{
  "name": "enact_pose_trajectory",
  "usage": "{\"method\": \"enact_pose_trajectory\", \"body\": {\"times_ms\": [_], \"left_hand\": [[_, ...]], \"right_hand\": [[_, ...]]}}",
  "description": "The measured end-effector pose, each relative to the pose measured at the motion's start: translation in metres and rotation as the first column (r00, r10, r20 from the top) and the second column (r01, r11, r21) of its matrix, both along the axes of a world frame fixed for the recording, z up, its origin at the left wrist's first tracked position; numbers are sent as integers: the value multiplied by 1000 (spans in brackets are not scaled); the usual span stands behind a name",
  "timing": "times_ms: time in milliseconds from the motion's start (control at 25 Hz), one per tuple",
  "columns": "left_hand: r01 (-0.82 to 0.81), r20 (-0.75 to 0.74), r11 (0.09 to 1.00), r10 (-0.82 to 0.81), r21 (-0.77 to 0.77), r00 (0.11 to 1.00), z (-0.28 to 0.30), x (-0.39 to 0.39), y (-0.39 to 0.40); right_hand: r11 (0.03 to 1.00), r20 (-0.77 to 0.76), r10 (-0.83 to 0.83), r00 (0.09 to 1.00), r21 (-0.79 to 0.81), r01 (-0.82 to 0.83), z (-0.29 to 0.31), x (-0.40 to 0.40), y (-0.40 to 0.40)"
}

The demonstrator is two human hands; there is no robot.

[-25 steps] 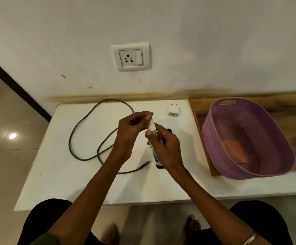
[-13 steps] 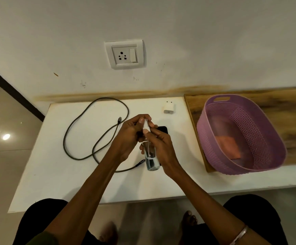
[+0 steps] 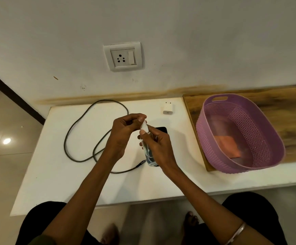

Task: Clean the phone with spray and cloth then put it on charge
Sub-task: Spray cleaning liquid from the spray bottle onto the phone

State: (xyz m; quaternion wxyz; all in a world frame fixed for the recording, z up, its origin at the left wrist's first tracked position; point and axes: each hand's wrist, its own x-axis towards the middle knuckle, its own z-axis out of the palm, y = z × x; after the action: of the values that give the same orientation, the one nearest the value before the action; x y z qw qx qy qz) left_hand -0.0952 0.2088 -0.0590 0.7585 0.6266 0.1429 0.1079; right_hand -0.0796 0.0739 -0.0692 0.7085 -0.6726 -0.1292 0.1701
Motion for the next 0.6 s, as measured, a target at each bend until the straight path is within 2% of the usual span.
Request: {"method": "enact_pose_trajectory", "body": {"times_ms": [120,200,360,480,600], "left_hand": [[109,28,993,-108,-37,994,2,0,1],[124,49,992,-123,-20,991,5,0,0],[132,76,991,-129,-26,989,11,-2,-3],[66,62,998,-65,-16,996,12,-6,-2],[28,15,993,-30,114,999,10,-11,4]], "right_hand": [[998,-56,41,998,50,-38,1,2,-1],[998,-43,41,998,51,-39,2,3,-2],[999,70,12,997,-41,-9,6,4,-4],[996,187,-5,982,-89,22,17,4,-8],[987,292,-36,956,-137,79,35,11,-14]]}}
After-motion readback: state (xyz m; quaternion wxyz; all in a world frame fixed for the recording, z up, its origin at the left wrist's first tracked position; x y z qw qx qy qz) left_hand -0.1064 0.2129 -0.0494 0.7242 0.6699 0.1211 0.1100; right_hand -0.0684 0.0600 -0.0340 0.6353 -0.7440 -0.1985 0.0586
